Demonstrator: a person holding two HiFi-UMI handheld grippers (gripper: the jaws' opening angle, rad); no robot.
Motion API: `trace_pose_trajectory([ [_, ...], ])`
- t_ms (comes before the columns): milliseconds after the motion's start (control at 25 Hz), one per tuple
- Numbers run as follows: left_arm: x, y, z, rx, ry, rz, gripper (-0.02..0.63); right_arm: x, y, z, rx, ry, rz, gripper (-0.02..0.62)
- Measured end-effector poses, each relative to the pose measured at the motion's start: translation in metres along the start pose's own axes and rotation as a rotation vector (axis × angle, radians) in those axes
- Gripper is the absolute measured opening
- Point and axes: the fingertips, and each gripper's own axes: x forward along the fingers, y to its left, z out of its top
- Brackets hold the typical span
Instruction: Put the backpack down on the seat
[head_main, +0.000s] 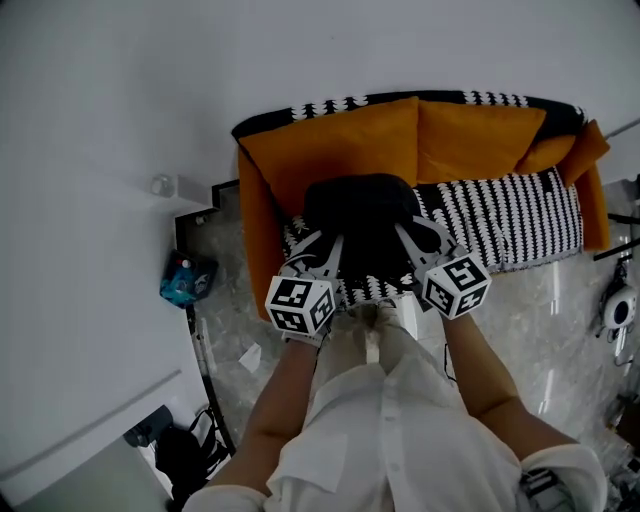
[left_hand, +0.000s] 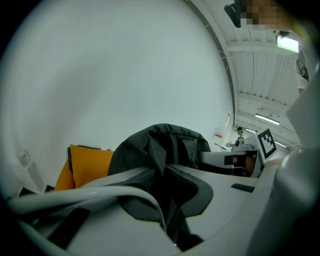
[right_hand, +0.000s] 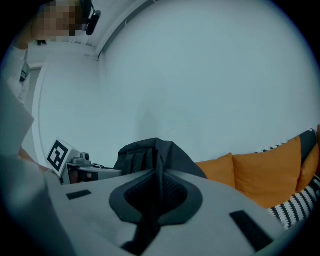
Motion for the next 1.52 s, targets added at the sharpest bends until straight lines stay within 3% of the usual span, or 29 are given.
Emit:
trace_pose_trajectory([
  [840, 0.083, 0.096, -0.117, -0.112, 0.175, 0.08, 0.051, 0.101, -0.066, -0.13, 0.084, 0.228, -0.042, 0.023],
  [1520, 0.107, 0.116, -0.123, -0.118, 0.188, 0.115, 0.052, 0.127, -0.084, -0.139, 0.066, 0.275, -0.08, 0.025],
])
